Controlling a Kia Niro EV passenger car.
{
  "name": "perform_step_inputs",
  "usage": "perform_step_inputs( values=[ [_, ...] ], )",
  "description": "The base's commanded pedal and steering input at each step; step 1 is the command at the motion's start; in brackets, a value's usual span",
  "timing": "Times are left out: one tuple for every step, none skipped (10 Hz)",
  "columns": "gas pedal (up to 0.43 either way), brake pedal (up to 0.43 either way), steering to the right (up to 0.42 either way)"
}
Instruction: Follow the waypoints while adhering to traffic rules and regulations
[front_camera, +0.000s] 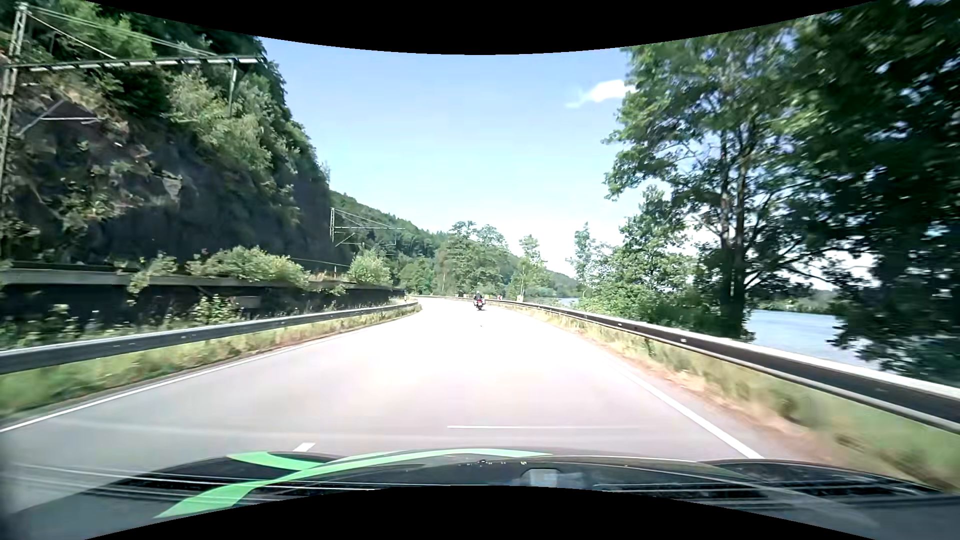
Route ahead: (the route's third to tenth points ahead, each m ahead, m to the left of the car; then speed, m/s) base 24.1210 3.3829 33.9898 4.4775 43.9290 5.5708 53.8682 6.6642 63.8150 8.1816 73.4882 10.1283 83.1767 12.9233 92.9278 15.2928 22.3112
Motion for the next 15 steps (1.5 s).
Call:
perform_step_inputs(
  values=[
    [0.220, 0.000, -0.018],
    [0.220, 0.000, -0.018],
    [0.220, 0.000, -0.018],
    [0.220, 0.000, -0.018],
    [0.220, 0.000, -0.018],
    [0.220, 0.000, -0.019],
    [0.228, 0.000, -0.019],
    [0.240, 0.000, -0.019],
    [0.248, 0.000, -0.020],
    [0.248, 0.000, -0.022],
    [0.260, 0.000, -0.024],
    [0.260, 0.000, -0.025],
    [0.260, 0.000, -0.025],
    [0.260, 0.000, -0.025],
    [0.260, 0.000, -0.025]
  ],
)
